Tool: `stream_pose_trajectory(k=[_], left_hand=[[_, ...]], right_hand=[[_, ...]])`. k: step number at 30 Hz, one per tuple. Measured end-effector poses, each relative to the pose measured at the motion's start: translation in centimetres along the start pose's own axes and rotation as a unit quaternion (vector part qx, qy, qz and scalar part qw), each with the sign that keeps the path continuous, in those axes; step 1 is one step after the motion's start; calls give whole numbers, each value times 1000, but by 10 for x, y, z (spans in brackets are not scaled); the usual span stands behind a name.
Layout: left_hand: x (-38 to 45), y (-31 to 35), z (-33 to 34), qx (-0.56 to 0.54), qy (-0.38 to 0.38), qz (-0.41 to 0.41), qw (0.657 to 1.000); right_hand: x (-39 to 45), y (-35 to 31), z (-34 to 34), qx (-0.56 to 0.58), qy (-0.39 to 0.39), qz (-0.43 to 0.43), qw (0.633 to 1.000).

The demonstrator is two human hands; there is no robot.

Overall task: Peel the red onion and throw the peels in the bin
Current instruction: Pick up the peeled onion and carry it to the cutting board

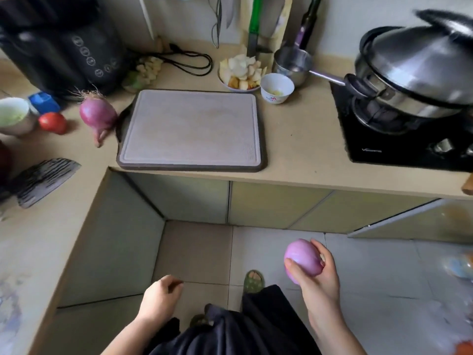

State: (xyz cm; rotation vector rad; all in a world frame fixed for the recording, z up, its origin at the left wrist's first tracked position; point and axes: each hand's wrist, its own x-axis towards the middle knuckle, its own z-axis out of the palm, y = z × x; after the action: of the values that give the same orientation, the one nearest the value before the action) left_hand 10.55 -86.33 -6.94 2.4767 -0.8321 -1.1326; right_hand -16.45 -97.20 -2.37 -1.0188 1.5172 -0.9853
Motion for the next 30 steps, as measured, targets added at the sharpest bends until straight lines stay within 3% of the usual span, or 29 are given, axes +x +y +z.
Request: stream_pose_trajectory(k=[5, 12, 21, 26, 30], left_hand=[[20, 77, -13, -36, 81, 34, 995], [79, 170, -61, 45, 237, 198, 950], [220, 210, -108, 245, 123, 120, 954], [244, 207, -112, 303, 82, 97, 944], [241, 208, -111, 306, 74, 96, 944]], right_hand=[[94, -40, 13, -6, -36, -29, 999], [195, -101, 75, 17, -86, -83, 993], [295, -150, 221, -80, -137, -142, 977], [321, -155, 298, -188, -168, -199, 947], [326, -147, 320, -273, -187, -226, 916]])
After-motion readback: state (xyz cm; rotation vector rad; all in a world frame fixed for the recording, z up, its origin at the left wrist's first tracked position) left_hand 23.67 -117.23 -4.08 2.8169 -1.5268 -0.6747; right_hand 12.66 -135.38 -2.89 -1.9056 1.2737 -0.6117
